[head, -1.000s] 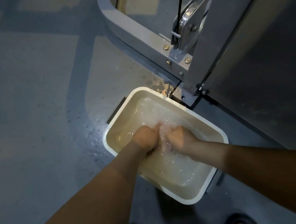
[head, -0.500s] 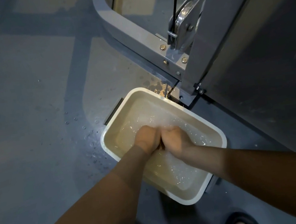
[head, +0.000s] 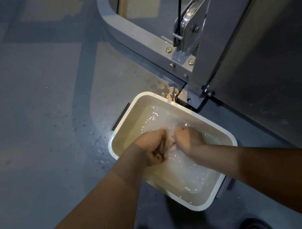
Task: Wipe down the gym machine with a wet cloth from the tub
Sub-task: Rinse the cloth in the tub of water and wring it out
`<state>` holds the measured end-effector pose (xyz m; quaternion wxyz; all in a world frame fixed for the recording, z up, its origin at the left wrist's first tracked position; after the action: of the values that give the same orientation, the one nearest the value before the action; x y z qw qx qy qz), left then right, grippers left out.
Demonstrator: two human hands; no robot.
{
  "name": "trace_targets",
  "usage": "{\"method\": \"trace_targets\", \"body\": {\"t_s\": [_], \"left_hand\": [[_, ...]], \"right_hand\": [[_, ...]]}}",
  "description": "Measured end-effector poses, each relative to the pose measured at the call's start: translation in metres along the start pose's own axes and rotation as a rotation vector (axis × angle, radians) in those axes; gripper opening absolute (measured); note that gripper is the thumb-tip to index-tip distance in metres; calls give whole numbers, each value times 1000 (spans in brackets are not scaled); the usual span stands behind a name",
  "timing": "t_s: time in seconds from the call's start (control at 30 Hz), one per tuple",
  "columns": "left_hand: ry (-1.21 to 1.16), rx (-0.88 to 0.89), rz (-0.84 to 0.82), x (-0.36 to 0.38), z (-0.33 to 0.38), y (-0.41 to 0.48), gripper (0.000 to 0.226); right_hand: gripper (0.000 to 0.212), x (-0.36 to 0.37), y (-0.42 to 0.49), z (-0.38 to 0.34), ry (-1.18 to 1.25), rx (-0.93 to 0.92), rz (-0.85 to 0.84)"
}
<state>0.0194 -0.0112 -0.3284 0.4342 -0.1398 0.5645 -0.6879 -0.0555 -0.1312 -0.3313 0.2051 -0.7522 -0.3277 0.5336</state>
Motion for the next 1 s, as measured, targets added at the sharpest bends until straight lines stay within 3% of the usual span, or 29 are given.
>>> {"method": "trace_targets", "body": {"t_s": [0.1, 0.17, 0.23, 0.37, 0.43, 0.53, 0.63, 0.77, 0.9, 1.0], "left_hand": [[-36, 138, 137, -6, 8, 8, 36], [-38, 174, 226, -9, 6, 11, 17], [-87, 151, 210, -4, 3, 9, 13], [-140, 87, 206, -4, -2, 17, 30], [-203, 51, 132, 0, -4, 14, 34], [-188, 85, 32, 7, 0, 5, 36], [-64, 118, -15, 13, 0, 1, 40], [-32, 18, -15, 15, -12, -5, 28], [-145, 49, 34, 1, -2, 9, 54], [-192, 97, 49, -10, 7, 13, 34]], "right_hand": [[31, 6, -17, -10, -69, -118, -150], [17, 19, -25, -7, 65, -101, -216], [27, 24, -33, -4, 276, -67, -227], [53, 15, -51, -10, 379, -181, -150], [56, 10, -51, -18, 406, -264, -122], [43, 4, -50, -34, 264, -413, -28], [25, -13, -43, -41, 237, -484, 191], [39, 4, -13, -20, 267, -202, -50], [53, 18, -9, -5, 485, 49, -144], [33, 26, -14, -3, 455, -4, -266]]}}
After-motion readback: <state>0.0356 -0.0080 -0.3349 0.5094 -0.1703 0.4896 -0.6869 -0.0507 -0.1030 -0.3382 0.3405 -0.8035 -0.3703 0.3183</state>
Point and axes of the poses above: each hand's wrist, its own y-axis towards the middle knuckle, its own x-axis out of the palm, z = x × y, the point moved 8 cm from there along y, towards the middle knuckle, and after that the axes turned 14 degrees about z, right-handed, at the moved point
